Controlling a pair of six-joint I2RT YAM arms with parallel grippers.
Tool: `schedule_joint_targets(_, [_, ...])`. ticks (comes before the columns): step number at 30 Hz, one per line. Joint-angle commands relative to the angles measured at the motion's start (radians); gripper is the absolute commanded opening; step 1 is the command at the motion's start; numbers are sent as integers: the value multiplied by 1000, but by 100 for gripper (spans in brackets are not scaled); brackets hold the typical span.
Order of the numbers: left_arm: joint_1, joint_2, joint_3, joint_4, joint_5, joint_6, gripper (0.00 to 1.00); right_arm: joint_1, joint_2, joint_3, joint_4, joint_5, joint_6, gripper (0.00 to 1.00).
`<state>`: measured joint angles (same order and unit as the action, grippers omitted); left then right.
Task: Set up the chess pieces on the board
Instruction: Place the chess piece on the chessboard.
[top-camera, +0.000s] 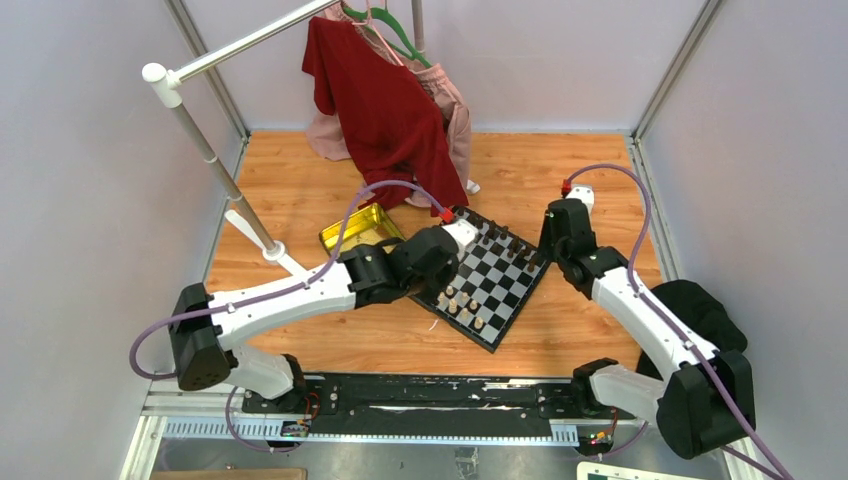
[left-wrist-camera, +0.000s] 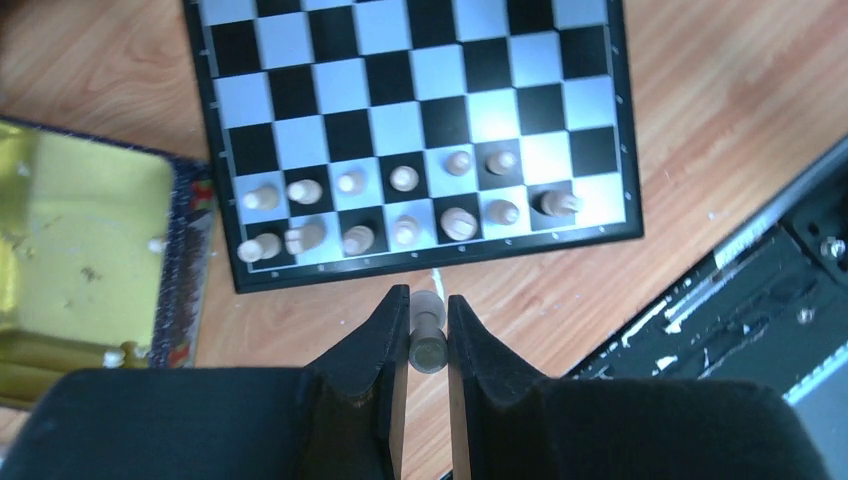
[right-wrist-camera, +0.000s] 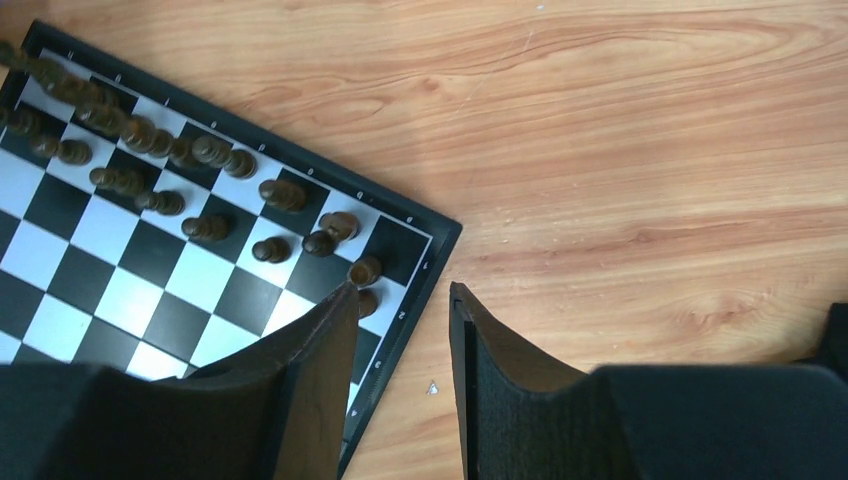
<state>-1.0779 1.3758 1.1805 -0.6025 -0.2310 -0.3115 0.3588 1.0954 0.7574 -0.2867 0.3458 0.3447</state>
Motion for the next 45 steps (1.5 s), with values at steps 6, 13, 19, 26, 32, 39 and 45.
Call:
schedule_joint_targets(6, [-185,150,125,-43,-45,154,6,-87,-19,-3,63,-25,11,43])
schedule_joint_targets(13, [-256,266,207,-54,-39,222,5,-123,-19,-2,86,-42,5,43])
schedule_joint_targets(19, [-270,312,235,12,45,271,5,-186,-14,-4,104,-63,8,43])
schedule_joint_targets(26, [-271,389,282,44,123,308,5,-327,20,-4,141,-140,38,43])
schedule_joint_targets(32, [-271,456,321,52,173,347,5,-426,58,23,170,-164,49,43])
schedule_joint_targets(39, [-271,511,337,58,205,366,5,-483,115,69,195,-150,42,43])
schedule_joint_targets(45, [-261,512,285,117,194,360,6,-492,144,81,238,-146,46,43])
